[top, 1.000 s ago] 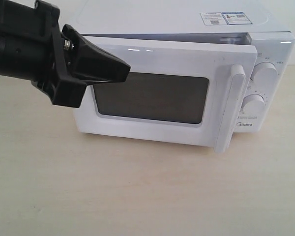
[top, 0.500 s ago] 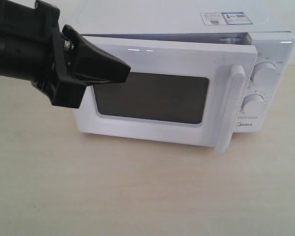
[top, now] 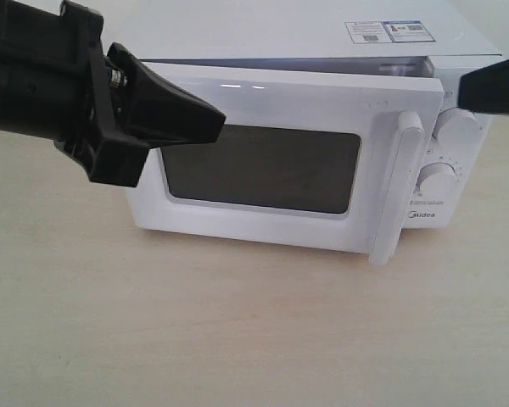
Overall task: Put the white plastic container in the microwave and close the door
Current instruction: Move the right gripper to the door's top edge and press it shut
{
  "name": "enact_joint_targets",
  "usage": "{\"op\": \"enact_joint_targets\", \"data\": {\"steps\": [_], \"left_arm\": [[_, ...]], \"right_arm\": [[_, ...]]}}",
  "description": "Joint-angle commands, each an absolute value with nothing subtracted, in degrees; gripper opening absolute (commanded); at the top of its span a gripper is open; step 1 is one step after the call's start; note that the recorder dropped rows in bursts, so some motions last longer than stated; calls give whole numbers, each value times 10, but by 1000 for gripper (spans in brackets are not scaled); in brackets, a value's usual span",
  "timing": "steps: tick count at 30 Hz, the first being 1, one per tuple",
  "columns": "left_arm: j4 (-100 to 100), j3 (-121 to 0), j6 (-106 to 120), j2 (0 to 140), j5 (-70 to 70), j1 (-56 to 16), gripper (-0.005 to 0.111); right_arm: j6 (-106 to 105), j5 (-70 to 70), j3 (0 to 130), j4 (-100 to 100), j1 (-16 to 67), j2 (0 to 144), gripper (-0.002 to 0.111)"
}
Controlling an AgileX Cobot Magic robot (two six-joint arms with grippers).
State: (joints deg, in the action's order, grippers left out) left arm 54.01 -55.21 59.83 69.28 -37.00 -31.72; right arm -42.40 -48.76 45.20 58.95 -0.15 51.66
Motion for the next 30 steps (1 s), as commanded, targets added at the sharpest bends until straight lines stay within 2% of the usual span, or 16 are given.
{"op": "enact_joint_targets", "data": {"steps": [1, 7, 11, 17, 20, 30], "left_arm": [[546, -557, 595, 690, -367, -321, 4], [546, -557, 595, 690, -371, -321, 4], [546, -557, 594, 690, -379, -321, 4], [546, -557, 595, 690, -372, -321, 4], [546, -557, 596, 690, -368, -321, 4], [546, -557, 596, 690, -365, -321, 4]], "right_arm": [[-443, -419, 447, 605, 75, 578, 0], [-426, -208, 447, 561, 227, 668, 0], [-399, -62, 447, 562, 272, 703, 0], [-407, 57, 447, 562, 330, 720, 0], [-412, 103, 447, 561, 343, 721, 0], [-413, 102, 447, 563, 343, 775, 0]]}}
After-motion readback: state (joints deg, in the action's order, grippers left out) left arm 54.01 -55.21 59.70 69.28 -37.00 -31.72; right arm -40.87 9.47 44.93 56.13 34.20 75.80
